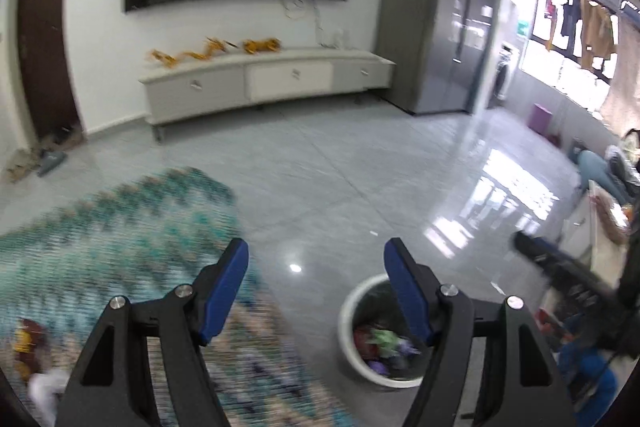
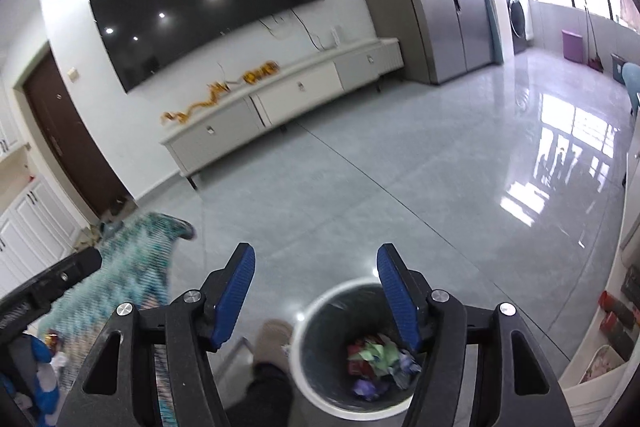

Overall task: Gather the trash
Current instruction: 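Move both open tools back over the remaining trash on the rug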

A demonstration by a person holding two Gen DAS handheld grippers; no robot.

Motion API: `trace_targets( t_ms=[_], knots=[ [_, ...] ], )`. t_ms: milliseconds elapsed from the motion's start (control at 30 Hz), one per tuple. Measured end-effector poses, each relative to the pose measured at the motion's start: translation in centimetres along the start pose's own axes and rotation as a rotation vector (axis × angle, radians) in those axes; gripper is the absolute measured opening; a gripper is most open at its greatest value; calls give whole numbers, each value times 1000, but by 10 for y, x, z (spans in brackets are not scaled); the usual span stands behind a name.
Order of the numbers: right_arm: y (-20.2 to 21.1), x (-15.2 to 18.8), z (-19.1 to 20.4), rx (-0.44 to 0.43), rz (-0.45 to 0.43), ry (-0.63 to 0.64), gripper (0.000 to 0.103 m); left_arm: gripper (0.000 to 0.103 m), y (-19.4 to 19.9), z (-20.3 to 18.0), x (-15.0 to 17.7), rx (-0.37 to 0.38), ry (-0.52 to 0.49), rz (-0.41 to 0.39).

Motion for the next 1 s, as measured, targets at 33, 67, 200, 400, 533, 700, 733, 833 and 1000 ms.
trace_targets(
  t_ms=[33, 67, 200, 400, 533, 700, 733, 833, 1000],
  knots=[
    [6, -1, 8, -15, -9, 4, 61, 69, 9, 13, 3, -27, 2, -10],
    [11, -1, 15, -27, -13, 8, 61, 69, 19, 27, 6, -67, 8, -18],
    [22, 3, 43, -65, -17, 29, 62, 69, 44, 70, 21, -179, 44, -31],
    [28, 24, 95, -130, 16, 101, 62, 69, 77, 144, 62, -307, 136, -8],
    [26, 43, 136, -198, 60, 149, 62, 69, 101, 191, 93, -368, 189, 4],
    [26, 66, 183, -271, 105, 215, 62, 69, 136, 240, 130, -436, 261, 6],
    [27, 71, 194, -286, 114, 233, 62, 69, 140, 250, 138, -451, 277, 12],
    [27, 85, 217, -325, 142, 267, 62, 69, 154, 274, 161, -470, 330, 21],
    [24, 120, 257, -391, 219, 338, 62, 69, 160, 305, 195, -438, 393, 60]
  ],
)
Point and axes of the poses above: each gripper's, at about its wrist camera, not at the fingertips, and y roughly against the way its jaws point, z to its left, x to its underside, the point moved 4 cm from there along -y, roughly the way its jaws point, and after that the axes turned 12 degrees about -y, right-handed, at the moved point
